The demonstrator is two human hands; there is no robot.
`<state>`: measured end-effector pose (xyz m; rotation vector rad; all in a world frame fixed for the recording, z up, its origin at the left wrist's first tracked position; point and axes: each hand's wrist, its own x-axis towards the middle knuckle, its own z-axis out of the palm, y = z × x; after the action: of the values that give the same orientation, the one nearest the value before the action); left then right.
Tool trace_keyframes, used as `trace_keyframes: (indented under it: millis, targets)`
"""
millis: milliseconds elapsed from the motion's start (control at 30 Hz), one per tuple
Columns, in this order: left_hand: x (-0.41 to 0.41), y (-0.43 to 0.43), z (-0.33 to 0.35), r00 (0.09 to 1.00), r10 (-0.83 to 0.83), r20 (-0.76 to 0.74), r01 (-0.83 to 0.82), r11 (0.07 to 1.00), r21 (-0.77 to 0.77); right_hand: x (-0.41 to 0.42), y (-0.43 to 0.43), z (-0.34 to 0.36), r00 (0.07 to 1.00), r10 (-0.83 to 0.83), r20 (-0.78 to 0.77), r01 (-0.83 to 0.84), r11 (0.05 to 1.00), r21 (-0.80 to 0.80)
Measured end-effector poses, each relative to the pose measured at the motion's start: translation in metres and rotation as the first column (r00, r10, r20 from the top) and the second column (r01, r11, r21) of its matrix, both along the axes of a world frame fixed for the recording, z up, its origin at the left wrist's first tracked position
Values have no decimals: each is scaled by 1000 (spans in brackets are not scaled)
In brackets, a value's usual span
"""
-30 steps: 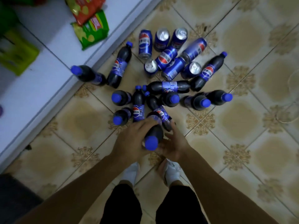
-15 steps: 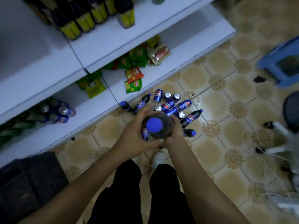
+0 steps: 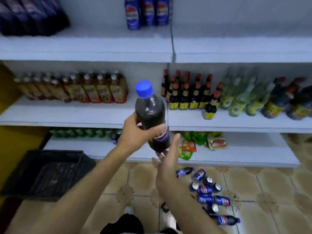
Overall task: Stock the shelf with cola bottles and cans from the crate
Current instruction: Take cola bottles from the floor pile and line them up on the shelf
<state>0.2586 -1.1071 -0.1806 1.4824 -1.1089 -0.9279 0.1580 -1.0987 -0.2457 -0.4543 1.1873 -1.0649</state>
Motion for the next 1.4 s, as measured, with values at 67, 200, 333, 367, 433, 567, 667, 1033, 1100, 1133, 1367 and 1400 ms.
trace_keyframes:
  millis: [67,200,333,367,433,567,667,1033,1100,1133,1367,1400]
  targets:
    - [35,4,27,997,59,50,-58,998,-34,19,9,18,986,68,-153,-106,960,-259]
    - [95,20,66,984,137,116,-125,986,-110,58,0,52,840,145,-524,-480,649,-590]
    - [148,38,91,986,126,108,-112,985,-128,106,-14,93,720,263,-642,-691,362,-626]
    - [163,43,98,988,119,93,-105,985,-139,121,-14,103,696,291,-657,-718,314,-621]
    - [196,50,112,991,96,92,-80,984,-157,154,-14,119,660,316,-681,-751,247,-613]
    - [276,64,135,991,58,118,-37,984,-176,229,-12,144,605,364,-708,-788,150,-596]
    - [339,74,141,988,61,141,-36,984,-175,288,-9,155,537,374,-756,-829,67,-555]
    - [471,58,148,992,93,90,-75,981,-180,427,-9,166,619,408,-671,-770,144,-622]
    - [483,46,144,989,119,87,-99,974,-204,441,-22,168,640,400,-656,-755,167,-634]
    - [488,40,142,987,120,108,-96,975,-201,447,-30,169,648,397,-650,-749,177,-639]
    - [507,-40,147,952,192,238,-131,960,-249,473,-115,189,669,400,-627,-736,234,-635]
    - [508,-56,150,947,199,251,-131,956,-263,474,-130,195,670,392,-630,-736,243,-632]
